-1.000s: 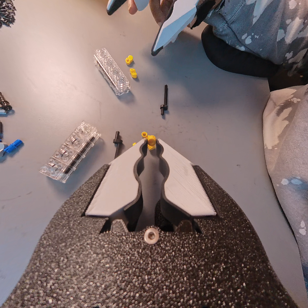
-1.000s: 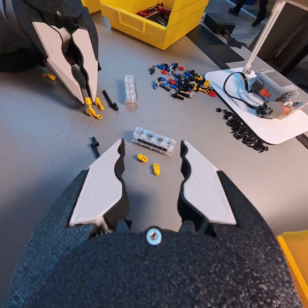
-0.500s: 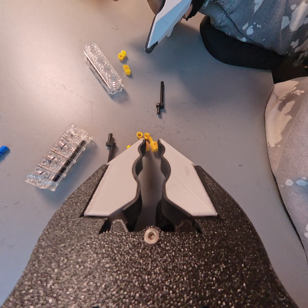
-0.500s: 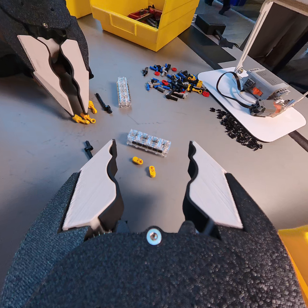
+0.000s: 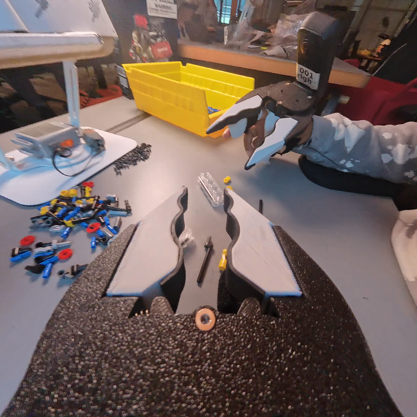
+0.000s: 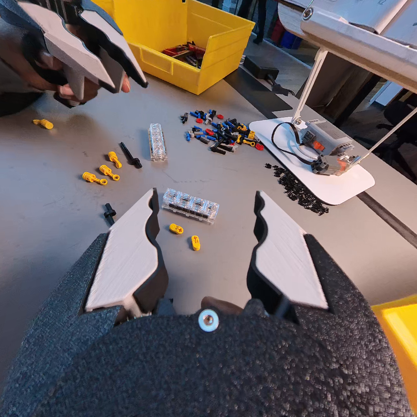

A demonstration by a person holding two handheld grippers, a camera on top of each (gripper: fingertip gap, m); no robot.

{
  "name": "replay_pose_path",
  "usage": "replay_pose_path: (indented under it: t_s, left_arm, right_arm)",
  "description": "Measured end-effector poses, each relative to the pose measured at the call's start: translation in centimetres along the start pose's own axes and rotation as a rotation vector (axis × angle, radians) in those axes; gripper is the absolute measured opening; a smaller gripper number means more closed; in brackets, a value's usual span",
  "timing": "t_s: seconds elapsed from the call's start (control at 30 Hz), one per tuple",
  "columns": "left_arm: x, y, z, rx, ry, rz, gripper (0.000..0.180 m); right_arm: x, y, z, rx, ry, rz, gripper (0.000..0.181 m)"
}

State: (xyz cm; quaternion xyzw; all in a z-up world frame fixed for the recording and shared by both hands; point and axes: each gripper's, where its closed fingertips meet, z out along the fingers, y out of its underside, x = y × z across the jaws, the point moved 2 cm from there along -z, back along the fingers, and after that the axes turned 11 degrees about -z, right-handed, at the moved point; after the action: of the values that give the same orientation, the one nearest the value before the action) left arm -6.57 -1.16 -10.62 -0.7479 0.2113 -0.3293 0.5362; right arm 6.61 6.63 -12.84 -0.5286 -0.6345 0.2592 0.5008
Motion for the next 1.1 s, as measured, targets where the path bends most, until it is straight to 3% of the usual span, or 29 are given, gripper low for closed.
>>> replay_pose_path:
  t_s: [0.17, 0.5, 0.63, 0.8, 0.9, 1.1]
  left_arm:
    - [-1.1, -1.0, -0.7, 0.063, -0.099, 0.058, 0.029]
    - [-3.1, -1.7, -1.7, 0.120, -0.198, 0.037, 0.048]
    - [-3.6, -1.6, -1.8, 0.106, -0.220, 0.051, 0.053]
    - [-3.6, 0.4, -1.7, -0.066, -0.161, 0.045, 0.050]
    - [-3.2, 2.4, -1.5, -0.201, -0.080, 0.014, 0.048]
    - [-2.2, 6.6, -1.5, -0.465, -0.026, 0.079, 0.029]
  right_arm:
    - [0.5, -0.9, -0.4, 0.069, 0.038, -0.011, 0.069]
    - [1.9, -1.0, -0.6, 0.080, 0.140, 0.006, 0.088]
    - [1.4, -1.1, -0.5, 0.087, 0.110, -0.012, 0.085]
    - [0.1, -0.2, -0.1, 0.028, 0.019, -0.063, 0.068]
    - [-0.6, 0.3, 0.4, -0.012, -0.057, -0.062, 0.068]
    - [-1.5, 0.9, 0.9, -0.057, -0.124, -0.094, 0.060]
